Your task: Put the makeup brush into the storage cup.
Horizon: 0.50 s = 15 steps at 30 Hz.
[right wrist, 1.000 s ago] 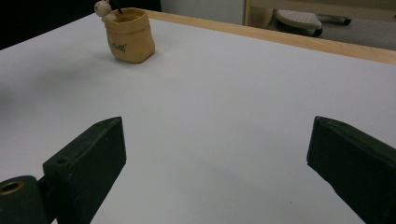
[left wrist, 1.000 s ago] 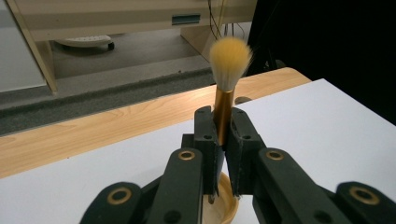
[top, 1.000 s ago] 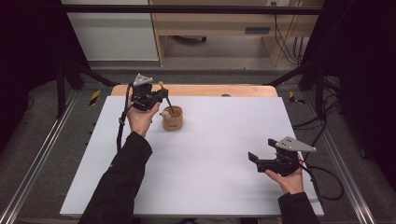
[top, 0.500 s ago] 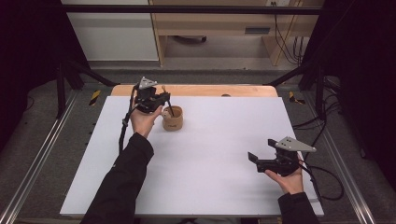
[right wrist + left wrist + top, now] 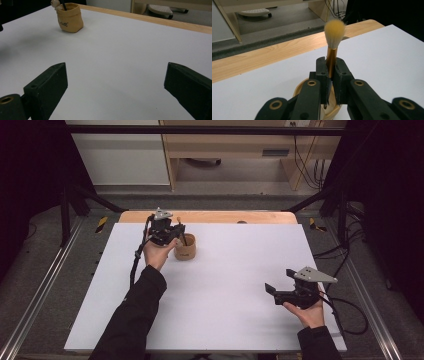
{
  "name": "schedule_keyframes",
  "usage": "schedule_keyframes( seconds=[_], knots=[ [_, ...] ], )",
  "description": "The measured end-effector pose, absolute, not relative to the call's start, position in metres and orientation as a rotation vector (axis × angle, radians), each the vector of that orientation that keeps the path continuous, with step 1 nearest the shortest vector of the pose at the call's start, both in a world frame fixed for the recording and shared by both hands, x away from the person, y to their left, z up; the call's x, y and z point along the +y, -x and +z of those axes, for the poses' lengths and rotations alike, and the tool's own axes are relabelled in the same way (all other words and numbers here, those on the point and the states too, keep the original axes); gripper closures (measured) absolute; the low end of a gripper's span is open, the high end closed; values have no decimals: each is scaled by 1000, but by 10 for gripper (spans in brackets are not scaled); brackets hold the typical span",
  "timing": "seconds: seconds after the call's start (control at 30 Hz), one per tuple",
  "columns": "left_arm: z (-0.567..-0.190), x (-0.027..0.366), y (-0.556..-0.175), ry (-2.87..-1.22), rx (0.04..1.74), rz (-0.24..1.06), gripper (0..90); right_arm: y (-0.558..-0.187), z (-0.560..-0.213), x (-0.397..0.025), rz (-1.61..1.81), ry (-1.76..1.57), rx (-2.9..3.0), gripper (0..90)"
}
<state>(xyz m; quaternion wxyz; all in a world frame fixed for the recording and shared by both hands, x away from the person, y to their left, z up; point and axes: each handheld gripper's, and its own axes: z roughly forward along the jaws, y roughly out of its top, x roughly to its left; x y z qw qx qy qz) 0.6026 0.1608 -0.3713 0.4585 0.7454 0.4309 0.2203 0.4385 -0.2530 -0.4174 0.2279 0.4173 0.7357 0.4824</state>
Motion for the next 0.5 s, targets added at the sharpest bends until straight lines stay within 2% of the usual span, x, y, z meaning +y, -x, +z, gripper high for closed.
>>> schedule_keyframes(
  seconds=[0.5],
  knots=[
    [-386, 153, -601, -1888, 1046, 550, 836, -438, -417, -252, 1330, -1151, 2027, 53]
  ],
)
